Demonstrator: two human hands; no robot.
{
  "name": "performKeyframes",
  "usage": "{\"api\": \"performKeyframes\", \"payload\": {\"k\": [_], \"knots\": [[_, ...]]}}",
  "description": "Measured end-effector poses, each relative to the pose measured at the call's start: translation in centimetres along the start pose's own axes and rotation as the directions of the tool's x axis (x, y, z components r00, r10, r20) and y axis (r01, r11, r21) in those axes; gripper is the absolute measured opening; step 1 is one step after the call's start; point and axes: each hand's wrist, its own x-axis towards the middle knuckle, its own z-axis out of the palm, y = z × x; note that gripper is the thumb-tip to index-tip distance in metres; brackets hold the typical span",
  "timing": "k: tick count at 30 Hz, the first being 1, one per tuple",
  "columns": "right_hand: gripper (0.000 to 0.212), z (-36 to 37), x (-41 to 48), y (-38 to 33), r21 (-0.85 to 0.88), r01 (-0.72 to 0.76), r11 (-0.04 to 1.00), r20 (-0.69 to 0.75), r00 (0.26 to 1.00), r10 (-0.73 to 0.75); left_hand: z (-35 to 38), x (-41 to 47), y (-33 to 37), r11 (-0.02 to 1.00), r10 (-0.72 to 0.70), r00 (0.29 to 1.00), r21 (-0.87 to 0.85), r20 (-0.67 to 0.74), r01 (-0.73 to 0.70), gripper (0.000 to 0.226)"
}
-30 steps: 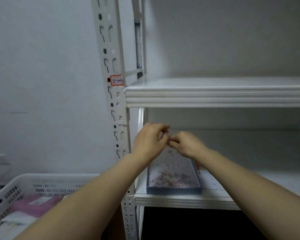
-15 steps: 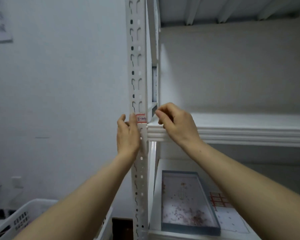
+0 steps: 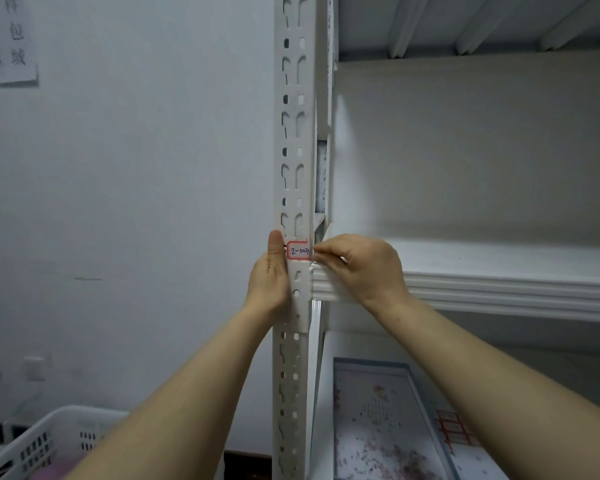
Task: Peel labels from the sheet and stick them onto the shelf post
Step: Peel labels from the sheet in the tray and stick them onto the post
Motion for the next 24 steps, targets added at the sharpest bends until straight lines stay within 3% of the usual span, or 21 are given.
{"api": "performKeyframes", "payload": {"k": [3,14,24], "knots": [[0.030,0.5,-0.1,0.1,-0.032,0.056,0.998,-0.041,0.998,-0.057,0.1,0.1,-0.1,1.000,-0.005,1.000,-0.015,-0.014,0.005,0.067],[0.020,1.4,-0.6,0.8,-0.276,0.243,0.930,-0.107,0.954,-0.281,0.6,-0.1,0.1,0.998,-0.020,0.999,-0.055,-0.050,0.017,0.064],[0.022,1.6,-0.7,0.8,-0.222,0.221,0.950,-0.148,0.955,-0.257,0.8,0.1,-0.2,0.999,-0.004,0.997,-0.047,-0.076,0.000,0.065]]}}
